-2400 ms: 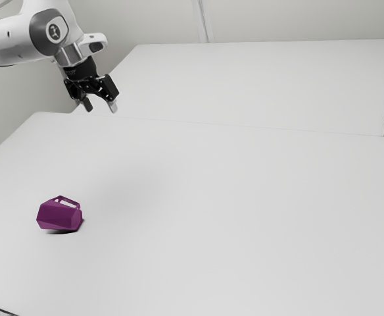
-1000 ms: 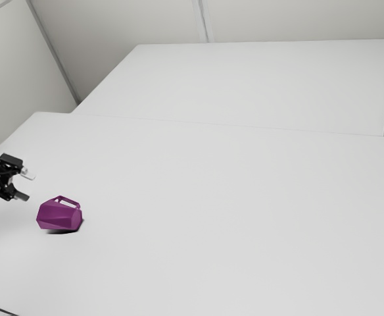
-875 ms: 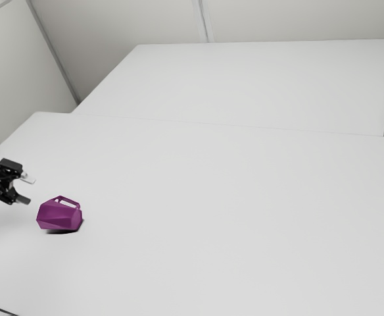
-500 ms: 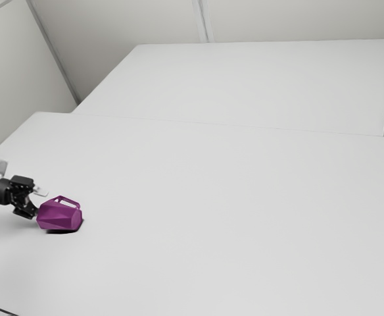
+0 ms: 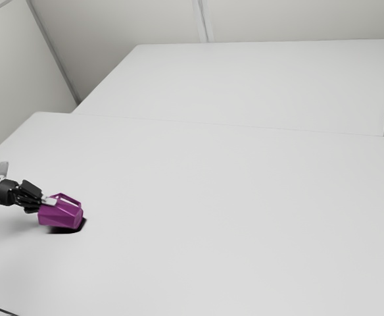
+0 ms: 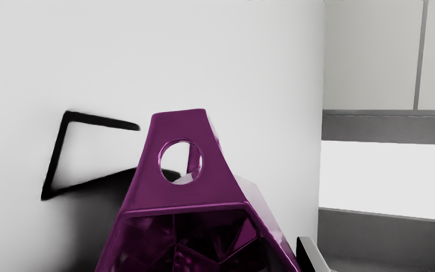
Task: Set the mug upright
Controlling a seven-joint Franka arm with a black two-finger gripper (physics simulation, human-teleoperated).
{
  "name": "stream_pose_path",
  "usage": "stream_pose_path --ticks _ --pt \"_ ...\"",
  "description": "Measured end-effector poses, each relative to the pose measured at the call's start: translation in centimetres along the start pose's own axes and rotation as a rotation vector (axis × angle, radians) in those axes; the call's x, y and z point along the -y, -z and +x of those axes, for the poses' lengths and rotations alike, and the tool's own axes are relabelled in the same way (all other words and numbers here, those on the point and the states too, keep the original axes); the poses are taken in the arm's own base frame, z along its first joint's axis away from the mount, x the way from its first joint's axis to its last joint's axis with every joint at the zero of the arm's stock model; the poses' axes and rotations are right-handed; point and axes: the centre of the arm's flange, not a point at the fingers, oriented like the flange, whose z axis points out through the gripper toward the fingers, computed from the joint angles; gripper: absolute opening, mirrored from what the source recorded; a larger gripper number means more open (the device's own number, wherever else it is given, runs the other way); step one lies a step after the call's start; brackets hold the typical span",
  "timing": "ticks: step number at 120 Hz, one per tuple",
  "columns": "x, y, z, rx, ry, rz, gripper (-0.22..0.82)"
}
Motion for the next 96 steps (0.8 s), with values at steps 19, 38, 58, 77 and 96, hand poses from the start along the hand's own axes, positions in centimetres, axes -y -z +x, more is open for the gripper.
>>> stream_pose_path --ticks 19,38,58,77,96 --pt "-2.0 -0.3 -0.7 -0.022 -0.034 -0.026 -0.15" --pt "-9.2 -2.6 1.5 0.062 -0.135 0.036 -0.17" --pt "-18.4 -7.2 4.7 0.247 -0.274 0.265 -0.18" --pt "-23.9 -14.0 7.1 0.416 -0.377 0.539 -0.18" --pt "-27.3 -19.5 8.7 0.482 -0.462 0.792 -0.18"
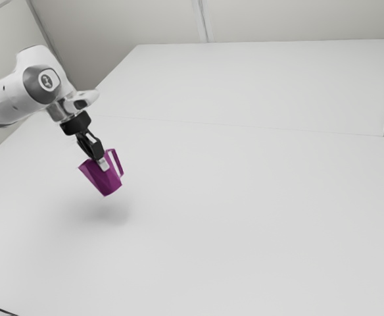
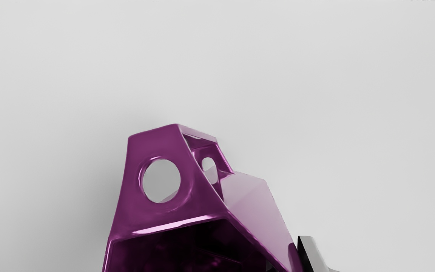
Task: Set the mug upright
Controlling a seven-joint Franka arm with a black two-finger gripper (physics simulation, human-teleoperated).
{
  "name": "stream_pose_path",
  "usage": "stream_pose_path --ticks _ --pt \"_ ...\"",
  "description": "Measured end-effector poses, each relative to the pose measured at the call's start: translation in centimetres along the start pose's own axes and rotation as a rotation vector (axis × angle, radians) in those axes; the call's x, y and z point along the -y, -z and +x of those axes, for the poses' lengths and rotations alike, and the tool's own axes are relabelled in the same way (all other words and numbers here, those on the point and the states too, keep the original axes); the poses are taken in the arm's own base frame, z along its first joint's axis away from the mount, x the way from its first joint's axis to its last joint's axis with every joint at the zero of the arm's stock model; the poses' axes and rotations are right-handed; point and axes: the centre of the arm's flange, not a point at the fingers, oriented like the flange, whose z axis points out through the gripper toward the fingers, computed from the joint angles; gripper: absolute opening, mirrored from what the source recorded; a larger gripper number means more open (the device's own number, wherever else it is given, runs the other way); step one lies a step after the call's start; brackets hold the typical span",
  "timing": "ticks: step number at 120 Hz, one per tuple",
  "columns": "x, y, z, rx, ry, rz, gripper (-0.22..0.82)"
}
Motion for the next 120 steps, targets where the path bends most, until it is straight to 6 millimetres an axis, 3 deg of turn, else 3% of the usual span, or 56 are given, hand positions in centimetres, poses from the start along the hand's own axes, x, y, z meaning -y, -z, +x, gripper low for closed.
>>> stream_pose_path --ticks 12,36,68,92,100,120 --pt "-0.7 0.1 1.1 0.005 0.013 0.123 -0.18" --pt "0.0 -1.4 1.1 0.011 0.078 0.32 -0.18" --pt "-0.5 -6.1 1.1 -0.039 0.184 0.387 -0.18" --pt "0.8 -9.6 1.4 -0.037 0.282 0.378 -0.17" --pt "1.1 -9.9 1.4 -0.046 0.309 0.375 -0.1" --pt "-0.4 -10.0 2.5 -0.07 0.323 0.373 0.25"
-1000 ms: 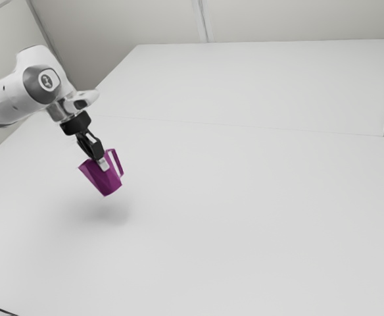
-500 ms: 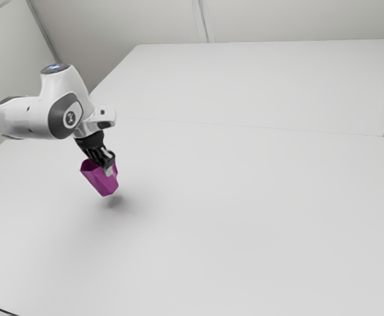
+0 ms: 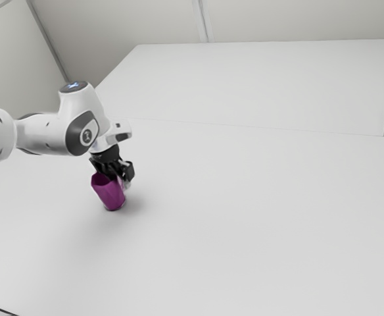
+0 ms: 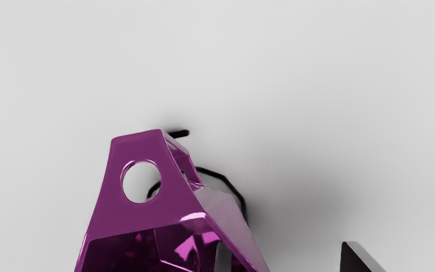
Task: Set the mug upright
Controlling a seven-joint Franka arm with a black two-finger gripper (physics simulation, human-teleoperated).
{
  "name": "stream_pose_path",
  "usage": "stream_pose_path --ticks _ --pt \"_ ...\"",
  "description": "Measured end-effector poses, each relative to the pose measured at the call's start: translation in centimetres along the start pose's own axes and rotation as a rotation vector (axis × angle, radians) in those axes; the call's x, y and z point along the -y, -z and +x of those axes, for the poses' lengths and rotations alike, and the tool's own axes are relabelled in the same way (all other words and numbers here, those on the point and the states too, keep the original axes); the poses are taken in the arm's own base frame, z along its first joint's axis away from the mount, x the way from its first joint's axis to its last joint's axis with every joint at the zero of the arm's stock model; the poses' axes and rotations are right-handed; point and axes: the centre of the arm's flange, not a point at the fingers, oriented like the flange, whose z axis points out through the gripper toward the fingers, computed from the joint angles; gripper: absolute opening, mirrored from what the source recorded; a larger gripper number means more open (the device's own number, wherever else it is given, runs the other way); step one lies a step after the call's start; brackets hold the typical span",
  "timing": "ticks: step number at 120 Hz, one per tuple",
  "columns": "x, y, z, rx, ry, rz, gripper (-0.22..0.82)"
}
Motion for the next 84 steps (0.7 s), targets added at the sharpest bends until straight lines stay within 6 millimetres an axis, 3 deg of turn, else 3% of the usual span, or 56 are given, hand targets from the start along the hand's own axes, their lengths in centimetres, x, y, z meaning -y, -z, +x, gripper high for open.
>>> stream_pose_path --ticks 13,31,57,73,84 --pt "-0.1 2.0 0.1 -0.035 0.023 0.006 0.39" --pt "0.3 7.1 1.0 -0.091 0.05 0.018 0.5" --pt "1.4 16.3 5.7 -0.12 0.09 -0.008 0.57" --pt "1.2 21.2 7.5 -0.124 0.093 -0.02 0.58" --pt "1.0 23.5 7.9 -0.108 0.093 -0.025 0.59"
